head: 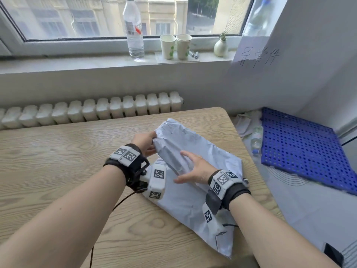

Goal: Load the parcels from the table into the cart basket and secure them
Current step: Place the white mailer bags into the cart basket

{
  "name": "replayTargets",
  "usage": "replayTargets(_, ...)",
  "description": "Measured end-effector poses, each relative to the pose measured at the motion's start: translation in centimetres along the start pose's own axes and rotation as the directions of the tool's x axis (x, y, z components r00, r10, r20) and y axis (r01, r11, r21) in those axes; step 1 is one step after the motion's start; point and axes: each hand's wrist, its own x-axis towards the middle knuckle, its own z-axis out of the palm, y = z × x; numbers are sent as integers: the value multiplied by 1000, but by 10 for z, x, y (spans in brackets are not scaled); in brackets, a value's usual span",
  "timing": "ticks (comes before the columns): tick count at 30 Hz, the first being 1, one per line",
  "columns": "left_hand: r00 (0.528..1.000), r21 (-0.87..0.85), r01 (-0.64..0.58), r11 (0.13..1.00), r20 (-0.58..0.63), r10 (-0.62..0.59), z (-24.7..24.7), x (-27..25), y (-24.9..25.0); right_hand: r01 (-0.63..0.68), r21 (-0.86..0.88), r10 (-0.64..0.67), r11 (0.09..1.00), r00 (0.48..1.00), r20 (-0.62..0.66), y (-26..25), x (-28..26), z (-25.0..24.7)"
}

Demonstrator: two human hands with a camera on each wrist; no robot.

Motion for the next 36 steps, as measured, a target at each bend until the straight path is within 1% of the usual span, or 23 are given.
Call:
replayTargets(2,999,-59,-35,998,-28,34,-6,-5,15,-7,-212,6,977,1000,-5,-9,2,-1)
replayTargets(3,998,-71,-51,996,-47,47,-12,-5,21,-25,-261,13,965,999,-51,-13,3,-2)
replayTargets(5,989,-38,-103,994,-114,98,-25,-4,30,-68,-254,13,965,977,-212,-22,3,-8)
replayTargets(7,949,142,-189,972,-228,218,-41,-3,35,-80,-264,-15,961,941,-339,-39,-2,-18)
replayTargets(8,916,279,-215,936,-273,292,-49,-3,37,-73,-296,-42,952,929,-366,-50,-4,-23)
replayTargets(9,879,420,-240,875,-288,379,-55,-6,38,-60,-328,-72,943,923,-377,-62,-5,-28)
replayTargets(10,836,538,-282,795,-268,478,-58,-10,41,-44,-359,-103,932,919,-381,-75,-7,-31)
replayTargets(11,795,614,-344,710,-211,568,-60,-18,45,-24,-387,-137,922,913,-384,-89,-6,-33)
replayTargets(12,768,653,-418,631,-117,630,-60,-25,50,-3,-408,-170,913,906,-388,-101,-5,-35)
replayTargets(13,758,656,-492,573,-1,652,-59,-32,54,24,-421,-204,907,898,-389,-113,-4,-35)
replayTargets(15,783,677,-551,487,217,583,-58,-48,59,83,-429,-265,900,884,-386,-136,-2,-33)
replayTargets(16,781,731,-545,410,265,565,-61,-52,59,109,-426,-287,898,880,-379,-146,-1,-31)
replayTargets(17,776,795,-513,324,268,571,-65,-54,60,136,-423,-307,896,877,-368,-156,0,-27)
replayTargets(18,768,843,-469,264,241,594,-72,-57,60,168,-423,-334,890,872,-357,-166,1,-22)
replayTargets(19,764,870,-424,250,196,614,-81,-59,60,206,-428,-369,880,863,-344,-175,2,-16)
replayTargets(21,762,876,-373,305,102,640,-104,-65,60,288,-434,-449,854,830,-333,-192,5,-5)
replayTargets(23,756,863,-332,380,2,655,-132,-70,60,360,-449,-528,817,780,-335,-208,7,7)
replayTargets(26,741,812,-267,520,-172,650,-181,-81,58,392,-523,-610,757,711,-350,-231,12,25)
replayTargets(28,720,750,-243,615,-285,632,-217,-91,57,399,-547,-638,736,679,-364,-250,14,40)
replayTargets(30,695,696,-228,681,-374,614,-254,-104,54,397,-545,-637,738,676,-371,-272,15,57)
replayTargets(33,658,628,-212,749,-474,584,-309,-125,43,417,-505,-628,756,679,-380,-307,10,93)
replayTargets(35,616,588,-214,780,-539,575,-345,-141,33,441,-478,-629,759,685,-368,-328,5,123)
replayTargets(36,591,566,-214,796,-574,567,-362,-149,28,451,-451,-619,770,698,-360,-337,2,138)
